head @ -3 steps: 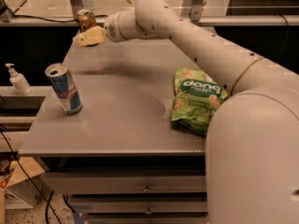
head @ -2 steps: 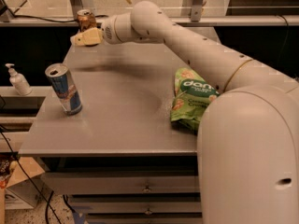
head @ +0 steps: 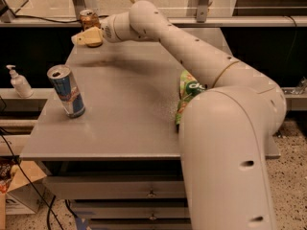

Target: Knock orange can over

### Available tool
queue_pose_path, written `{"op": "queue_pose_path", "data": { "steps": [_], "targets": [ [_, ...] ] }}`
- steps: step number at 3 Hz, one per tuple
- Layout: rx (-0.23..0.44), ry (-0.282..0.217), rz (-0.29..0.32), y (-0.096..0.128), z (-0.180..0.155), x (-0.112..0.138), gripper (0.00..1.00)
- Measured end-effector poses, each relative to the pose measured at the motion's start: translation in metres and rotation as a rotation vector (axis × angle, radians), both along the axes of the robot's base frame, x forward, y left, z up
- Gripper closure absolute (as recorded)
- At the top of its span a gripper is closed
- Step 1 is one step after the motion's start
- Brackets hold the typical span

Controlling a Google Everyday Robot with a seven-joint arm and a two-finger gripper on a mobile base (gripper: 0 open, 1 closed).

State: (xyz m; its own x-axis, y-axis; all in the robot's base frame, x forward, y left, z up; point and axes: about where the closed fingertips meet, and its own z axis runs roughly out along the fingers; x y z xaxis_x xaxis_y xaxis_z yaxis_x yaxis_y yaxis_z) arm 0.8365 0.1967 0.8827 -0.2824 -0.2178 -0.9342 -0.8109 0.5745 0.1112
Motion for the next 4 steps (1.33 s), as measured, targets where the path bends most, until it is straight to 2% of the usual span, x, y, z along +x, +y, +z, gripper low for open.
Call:
{"op": "queue_pose_path", "data": {
  "steps": [2, 3, 4],
  "targets": [
    [-0.069, -0.022, 0.071, 0.014, -0.005, 0.024, 0.00],
    [-0.078, -0.015, 0.078, 0.014, -0.007, 0.028, 0.08],
    [-0.058, -0.014, 0.074, 0.013, -0.004, 0.031, 0.25]
  ]
}}
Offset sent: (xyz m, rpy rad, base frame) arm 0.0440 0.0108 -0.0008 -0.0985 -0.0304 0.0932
